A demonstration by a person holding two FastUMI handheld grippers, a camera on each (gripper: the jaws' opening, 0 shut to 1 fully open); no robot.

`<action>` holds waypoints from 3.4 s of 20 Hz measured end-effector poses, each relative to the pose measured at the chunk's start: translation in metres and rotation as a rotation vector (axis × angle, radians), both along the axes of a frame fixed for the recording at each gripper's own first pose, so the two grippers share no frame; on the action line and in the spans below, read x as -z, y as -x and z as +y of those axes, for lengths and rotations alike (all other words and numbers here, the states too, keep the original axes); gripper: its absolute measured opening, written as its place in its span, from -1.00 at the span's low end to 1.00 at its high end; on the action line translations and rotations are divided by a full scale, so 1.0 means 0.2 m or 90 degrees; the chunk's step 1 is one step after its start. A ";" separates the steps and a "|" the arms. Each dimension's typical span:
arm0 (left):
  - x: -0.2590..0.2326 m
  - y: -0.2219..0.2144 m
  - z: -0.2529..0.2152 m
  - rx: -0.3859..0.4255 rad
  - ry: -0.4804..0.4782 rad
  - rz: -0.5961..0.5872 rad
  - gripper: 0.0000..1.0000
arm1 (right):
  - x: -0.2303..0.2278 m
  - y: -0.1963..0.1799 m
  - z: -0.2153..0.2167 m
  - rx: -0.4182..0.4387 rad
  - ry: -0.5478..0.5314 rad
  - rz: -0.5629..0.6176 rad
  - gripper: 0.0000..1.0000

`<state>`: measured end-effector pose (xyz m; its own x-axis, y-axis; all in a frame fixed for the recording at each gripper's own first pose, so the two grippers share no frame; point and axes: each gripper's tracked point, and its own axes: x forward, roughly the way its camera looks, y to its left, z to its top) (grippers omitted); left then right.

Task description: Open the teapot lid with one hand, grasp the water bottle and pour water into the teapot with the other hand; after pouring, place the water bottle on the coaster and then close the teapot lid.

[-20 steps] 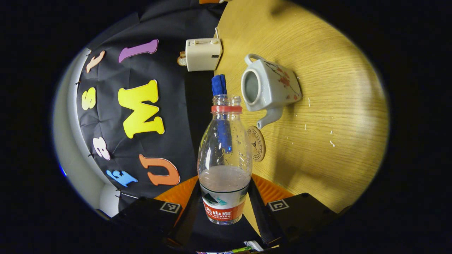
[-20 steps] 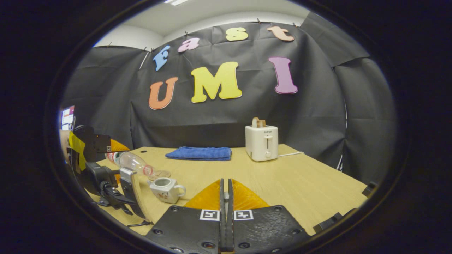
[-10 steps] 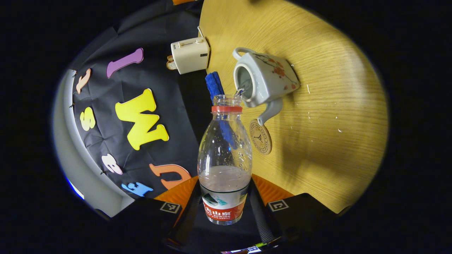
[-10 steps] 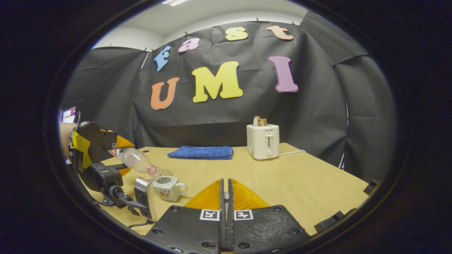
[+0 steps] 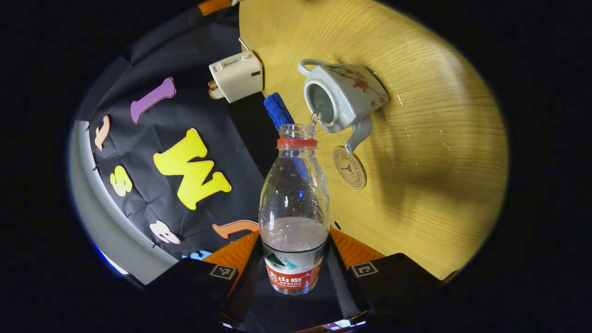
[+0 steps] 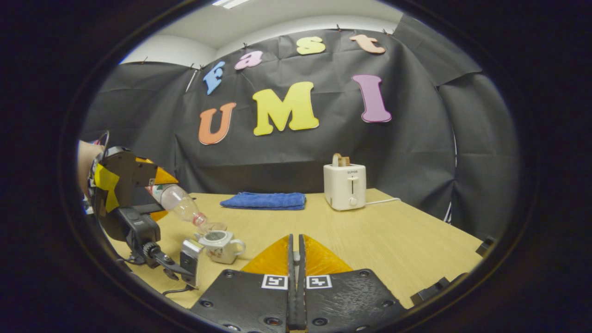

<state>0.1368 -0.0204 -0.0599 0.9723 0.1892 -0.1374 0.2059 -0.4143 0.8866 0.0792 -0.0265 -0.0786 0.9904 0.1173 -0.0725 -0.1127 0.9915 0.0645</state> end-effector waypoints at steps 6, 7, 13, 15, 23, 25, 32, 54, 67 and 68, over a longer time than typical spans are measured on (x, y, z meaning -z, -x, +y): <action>-0.03 -0.01 -0.02 -0.003 -0.045 0.002 0.48 | -0.01 0.00 0.01 -0.009 0.002 -0.002 -1.00; -0.03 0.00 -0.02 -0.008 -0.053 0.002 0.49 | 0.00 0.00 0.00 -0.008 0.001 -0.001 -1.00; -0.02 -0.01 -0.07 -0.002 -0.080 0.014 0.49 | 0.00 0.00 -0.01 -0.012 -0.008 0.001 -1.00; -0.04 -0.03 -0.09 0.004 -0.090 0.014 0.49 | 0.01 0.00 -0.02 -0.008 -0.009 0.004 -1.00; -0.04 -0.04 -0.14 0.022 -0.114 0.011 0.48 | 0.03 -0.01 -0.03 -0.008 -0.012 0.014 -1.00; -0.04 -0.04 -0.13 0.022 -0.111 0.013 0.48 | 0.03 -0.01 -0.03 -0.011 -0.008 0.011 -1.00; -0.10 -0.09 -0.15 0.044 0.000 -0.032 0.48 | 0.04 -0.01 -0.02 -0.011 0.000 0.013 -1.00; -0.03 -0.51 0.03 -0.099 1.152 -0.100 0.52 | 0.05 -0.02 -0.05 0.004 0.006 0.009 -1.00; 0.12 -0.63 -0.07 -0.081 1.325 -0.057 0.57 | 0.14 -0.05 -0.04 0.004 0.025 0.032 -1.00; 0.13 -0.62 -0.08 -0.084 1.323 -0.050 0.57 | 0.14 -0.05 -0.04 0.004 0.024 0.032 -1.00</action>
